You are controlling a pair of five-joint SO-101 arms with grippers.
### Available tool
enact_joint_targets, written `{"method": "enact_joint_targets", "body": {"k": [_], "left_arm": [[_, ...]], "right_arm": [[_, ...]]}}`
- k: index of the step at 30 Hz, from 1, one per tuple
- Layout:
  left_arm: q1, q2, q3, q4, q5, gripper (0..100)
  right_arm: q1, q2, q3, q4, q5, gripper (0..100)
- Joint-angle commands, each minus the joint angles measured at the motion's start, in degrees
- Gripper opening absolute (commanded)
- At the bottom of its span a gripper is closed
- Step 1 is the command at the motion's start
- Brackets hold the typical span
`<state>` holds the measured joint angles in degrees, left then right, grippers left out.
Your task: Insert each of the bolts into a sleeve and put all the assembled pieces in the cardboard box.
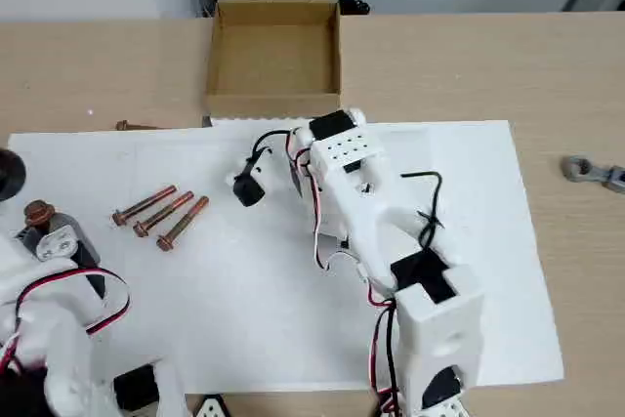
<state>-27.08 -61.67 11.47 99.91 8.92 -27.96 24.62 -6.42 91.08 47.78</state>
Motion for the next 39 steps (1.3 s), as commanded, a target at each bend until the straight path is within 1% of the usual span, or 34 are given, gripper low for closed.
{"method": "enact_joint_targets", "body": {"k": [1,21,32,36,39], "left_arm": [[-0.26,-0.26,-0.22,0.09,-0.62,0],[-0.26,-0.26,-0.22,0.26,-0.62,0],[-0.26,-0.26,-0.22,0.26,-0.62,0],[-0.26,-0.26,-0.22,0.35,-0.62,0],[-0.26,-0.26,-0.22,0.35,-0.62,0]], "right_arm": [[-0.66,1.36,0.62,-1.45,0.26,10.3],[-2.42,8.66,2.02,-1.80,-0.09,10.5],[-2.33,10.68,2.20,-3.38,-2.20,9.9],[-2.51,10.68,2.11,-3.56,-3.78,1.3],[-2.24,10.68,2.37,-3.65,-3.96,1.9]]}}
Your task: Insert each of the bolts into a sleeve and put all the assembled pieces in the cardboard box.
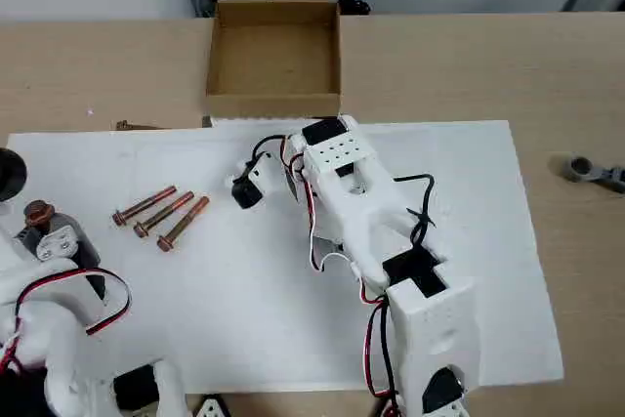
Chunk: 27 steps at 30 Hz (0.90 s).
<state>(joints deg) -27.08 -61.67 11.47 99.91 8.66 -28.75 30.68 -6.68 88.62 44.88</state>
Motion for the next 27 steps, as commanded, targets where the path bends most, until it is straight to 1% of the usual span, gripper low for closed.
{"method": "enact_joint_targets", "body": {"k": [1,7,13,16,23,27], "left_arm": [[-0.26,-0.35,-0.22,0.35,-0.35,0],[-0.26,-0.35,-0.22,0.35,-0.35,0],[-0.26,-0.35,-0.22,0.35,-0.35,0],[-0.26,-0.35,-0.22,0.26,-0.35,0],[-0.35,-0.35,-0.13,0.09,-0.35,0],[-0.35,-0.35,-0.13,0.09,-0.35,0]], "right_arm": [[-1.45,4.62,2.64,-1.36,-1.23,1.8],[-1.71,3.03,2.37,-1.71,-5.27,1.9],[-1.89,-6.46,2.73,0.57,-6.42,1.9],[-3.56,-11.12,2.73,3.82,-6.68,1.9],[-8.75,-20.53,11.34,4.70,-6.77,1.9],[-9.45,-26.59,16.00,2.77,-9.58,1.9]]}}
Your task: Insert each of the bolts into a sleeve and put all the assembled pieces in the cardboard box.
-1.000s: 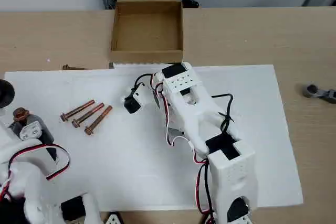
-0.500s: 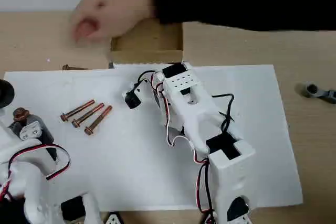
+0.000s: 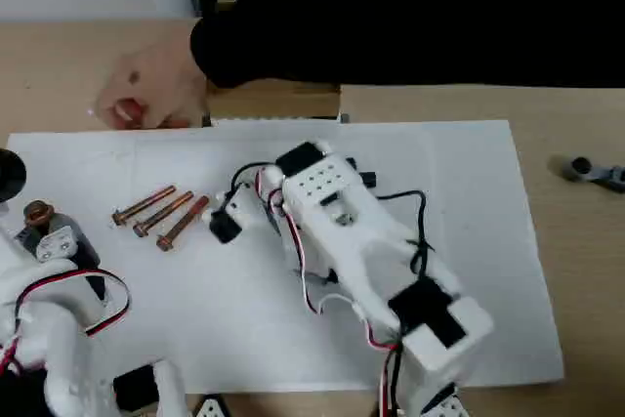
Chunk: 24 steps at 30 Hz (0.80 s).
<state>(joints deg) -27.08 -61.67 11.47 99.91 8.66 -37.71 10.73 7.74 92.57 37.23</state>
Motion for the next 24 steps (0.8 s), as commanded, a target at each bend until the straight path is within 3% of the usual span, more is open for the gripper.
{"method": "enact_joint_targets", "body": {"k": [1,9,24], "left_arm": [[-0.35,-0.35,-0.13,0.09,-0.35,0],[-0.35,-0.35,-0.13,0.09,-0.35,0],[-0.35,0.00,0.04,-5.10,-0.26,0]], "right_arm": [[-0.40,-8.22,2.90,-2.15,-2.29,1.9],[-0.31,-18.24,12.75,-6.11,-2.73,1.8],[0.22,-40.84,13.27,-5.76,-5.89,1.5]]}}
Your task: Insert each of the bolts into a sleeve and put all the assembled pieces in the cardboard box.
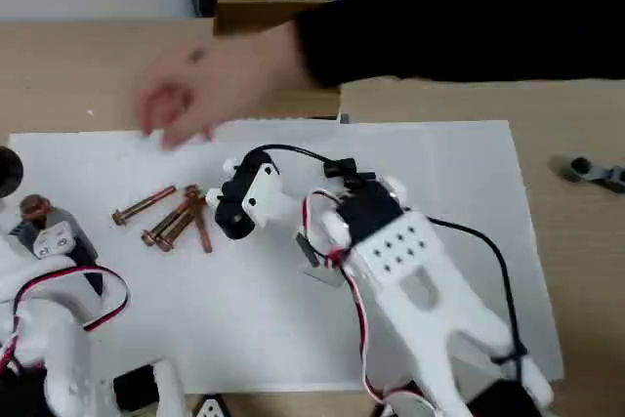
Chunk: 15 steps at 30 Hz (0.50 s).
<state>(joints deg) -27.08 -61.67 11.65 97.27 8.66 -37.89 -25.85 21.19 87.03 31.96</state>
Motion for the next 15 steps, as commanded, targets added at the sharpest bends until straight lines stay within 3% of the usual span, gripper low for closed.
{"method": "enact_joint_targets", "body": {"k": [1,5,12,15], "left_arm": [[-0.26,0.09,-0.04,-2.73,-0.26,0],[-0.26,-0.26,2.42,-5.89,-0.26,0],[-0.26,-0.26,11.21,-15.03,-0.26,0],[-0.26,-0.26,12.26,-17.41,-0.26,0]], "right_arm": [[0.40,-4.97,-0.18,-0.13,-0.62,1.5],[0.57,-6.46,-0.18,1.01,-1.23,1.5],[0.48,-6.81,-0.18,2.15,-14.68,1.5],[0.48,-6.81,-0.18,1.71,-15.91,1.5]]}}
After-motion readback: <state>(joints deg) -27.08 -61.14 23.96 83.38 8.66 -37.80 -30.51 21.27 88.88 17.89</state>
